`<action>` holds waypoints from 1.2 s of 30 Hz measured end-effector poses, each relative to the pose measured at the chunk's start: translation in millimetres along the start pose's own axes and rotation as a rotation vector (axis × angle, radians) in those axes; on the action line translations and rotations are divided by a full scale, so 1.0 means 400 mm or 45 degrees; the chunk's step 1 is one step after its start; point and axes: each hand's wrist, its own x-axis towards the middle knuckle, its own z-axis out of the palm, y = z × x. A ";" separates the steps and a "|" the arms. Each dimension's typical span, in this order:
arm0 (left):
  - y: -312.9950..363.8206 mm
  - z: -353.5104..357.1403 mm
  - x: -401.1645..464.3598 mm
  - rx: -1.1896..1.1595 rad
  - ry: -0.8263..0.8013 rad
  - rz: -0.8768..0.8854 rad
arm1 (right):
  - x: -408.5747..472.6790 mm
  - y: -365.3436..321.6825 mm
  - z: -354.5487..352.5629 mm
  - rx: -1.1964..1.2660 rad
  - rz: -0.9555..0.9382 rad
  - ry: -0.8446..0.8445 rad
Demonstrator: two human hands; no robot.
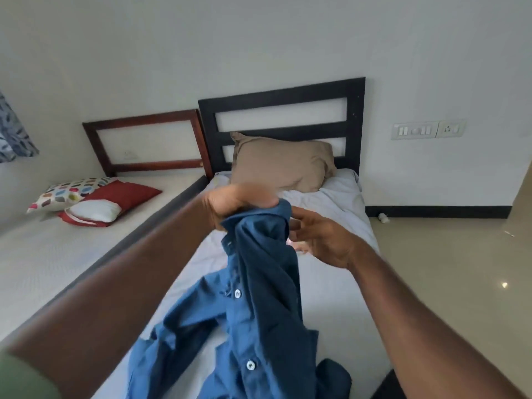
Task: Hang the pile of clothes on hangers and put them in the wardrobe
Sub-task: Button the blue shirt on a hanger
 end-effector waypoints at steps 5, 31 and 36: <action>0.227 -0.038 -0.069 0.233 -0.002 0.052 | 0.020 -0.192 0.021 -0.048 -0.017 -0.329; 0.804 -0.077 -0.525 1.130 1.165 0.028 | -0.019 -1.025 0.244 -1.326 -0.115 0.381; 0.845 -0.058 -0.579 0.941 1.047 0.442 | -0.063 -1.080 0.224 -0.879 -0.633 0.263</action>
